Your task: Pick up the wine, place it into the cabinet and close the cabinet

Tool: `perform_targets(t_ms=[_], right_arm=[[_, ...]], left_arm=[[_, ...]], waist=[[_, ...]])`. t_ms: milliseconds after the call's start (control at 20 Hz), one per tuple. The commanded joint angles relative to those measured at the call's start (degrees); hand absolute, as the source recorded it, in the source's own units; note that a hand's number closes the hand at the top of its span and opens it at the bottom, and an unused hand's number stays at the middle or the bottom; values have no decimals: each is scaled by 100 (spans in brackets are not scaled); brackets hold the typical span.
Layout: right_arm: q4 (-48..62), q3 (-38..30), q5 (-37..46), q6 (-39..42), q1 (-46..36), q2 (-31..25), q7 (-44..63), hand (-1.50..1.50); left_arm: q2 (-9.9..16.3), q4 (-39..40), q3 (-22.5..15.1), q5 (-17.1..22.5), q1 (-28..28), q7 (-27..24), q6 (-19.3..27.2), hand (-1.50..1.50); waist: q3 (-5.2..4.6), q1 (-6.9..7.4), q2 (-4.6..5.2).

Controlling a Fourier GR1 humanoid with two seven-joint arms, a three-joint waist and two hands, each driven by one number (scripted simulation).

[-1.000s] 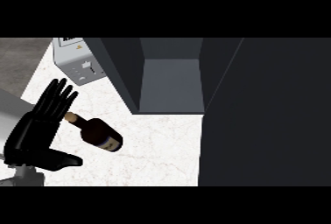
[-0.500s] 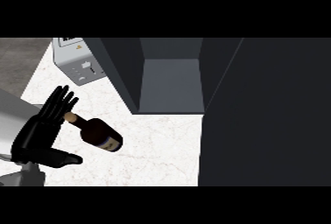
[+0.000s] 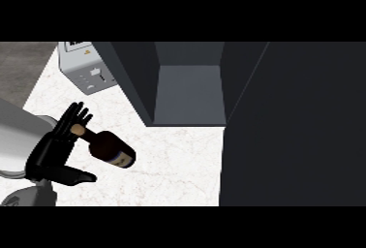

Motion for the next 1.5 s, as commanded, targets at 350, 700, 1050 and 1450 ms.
perform_targets(t_ms=[350,700,1050,1450], right_arm=[[-95,-71,-55,-35,-146,-2,116,-150],[-267,109,94,176,501,131,-240,-150],[-338,-67,-145,1,-34,-52,308,-150],[-214,-67,-2,379,527,62,-346,-150]], left_arm=[[-42,1852,-147,-574,-699,-1035,-142,-150],[-45,2749,-227,-958,-618,-2027,-172,-150],[-11,3806,-7,-884,-1391,-2320,-102,-150],[126,4895,96,-814,-1717,-2939,-700,-150]], waist=[[-1,-15,4],[-1,-32,4],[-2,-28,7],[-5,-78,18]])
